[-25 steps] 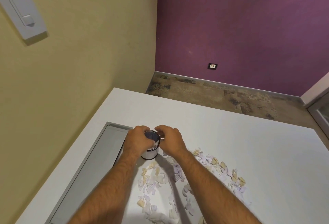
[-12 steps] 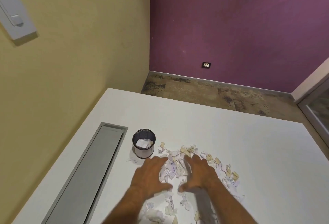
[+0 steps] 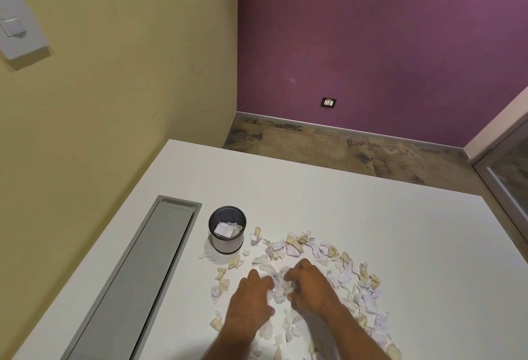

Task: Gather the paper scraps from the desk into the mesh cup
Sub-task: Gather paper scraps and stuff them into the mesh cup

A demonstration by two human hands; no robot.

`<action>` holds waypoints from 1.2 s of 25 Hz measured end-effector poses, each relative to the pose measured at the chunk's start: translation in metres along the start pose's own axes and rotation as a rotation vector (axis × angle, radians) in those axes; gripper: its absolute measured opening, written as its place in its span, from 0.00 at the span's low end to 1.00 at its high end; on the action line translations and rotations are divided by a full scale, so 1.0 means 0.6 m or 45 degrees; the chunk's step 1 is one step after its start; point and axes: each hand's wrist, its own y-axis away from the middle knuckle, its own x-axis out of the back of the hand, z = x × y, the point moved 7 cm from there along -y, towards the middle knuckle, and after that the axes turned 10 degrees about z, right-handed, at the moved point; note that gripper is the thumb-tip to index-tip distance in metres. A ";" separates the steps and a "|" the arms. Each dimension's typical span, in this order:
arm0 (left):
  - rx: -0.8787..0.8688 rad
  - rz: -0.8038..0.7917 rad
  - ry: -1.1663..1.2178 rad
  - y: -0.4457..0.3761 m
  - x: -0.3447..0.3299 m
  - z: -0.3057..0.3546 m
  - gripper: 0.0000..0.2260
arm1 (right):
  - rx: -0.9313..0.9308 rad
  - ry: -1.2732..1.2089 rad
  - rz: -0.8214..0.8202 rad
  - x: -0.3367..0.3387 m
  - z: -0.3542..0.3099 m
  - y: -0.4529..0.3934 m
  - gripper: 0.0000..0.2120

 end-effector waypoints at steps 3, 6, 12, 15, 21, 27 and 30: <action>0.063 0.090 0.170 0.008 0.008 -0.007 0.08 | -0.055 -0.038 0.053 0.004 0.000 0.005 0.13; 0.131 0.159 0.252 0.012 0.025 -0.017 0.05 | -0.179 -0.169 0.075 0.014 0.005 0.006 0.17; 0.257 0.305 0.537 0.018 0.078 -0.029 0.04 | -0.300 -0.668 0.259 0.069 -0.005 -0.004 0.13; 0.253 0.496 0.674 0.014 0.144 -0.028 0.07 | -0.343 -0.953 0.301 0.104 -0.038 -0.020 0.13; 0.302 0.685 0.674 -0.038 0.284 -0.059 0.07 | -0.256 -1.124 0.338 0.155 -0.148 -0.075 0.13; 0.409 0.556 0.422 -0.100 0.306 -0.108 0.05 | -0.126 -0.829 0.356 0.155 -0.221 -0.136 0.09; 0.387 0.523 0.428 -0.119 0.301 -0.107 0.08 | -0.091 -0.689 0.277 0.138 -0.233 -0.153 0.12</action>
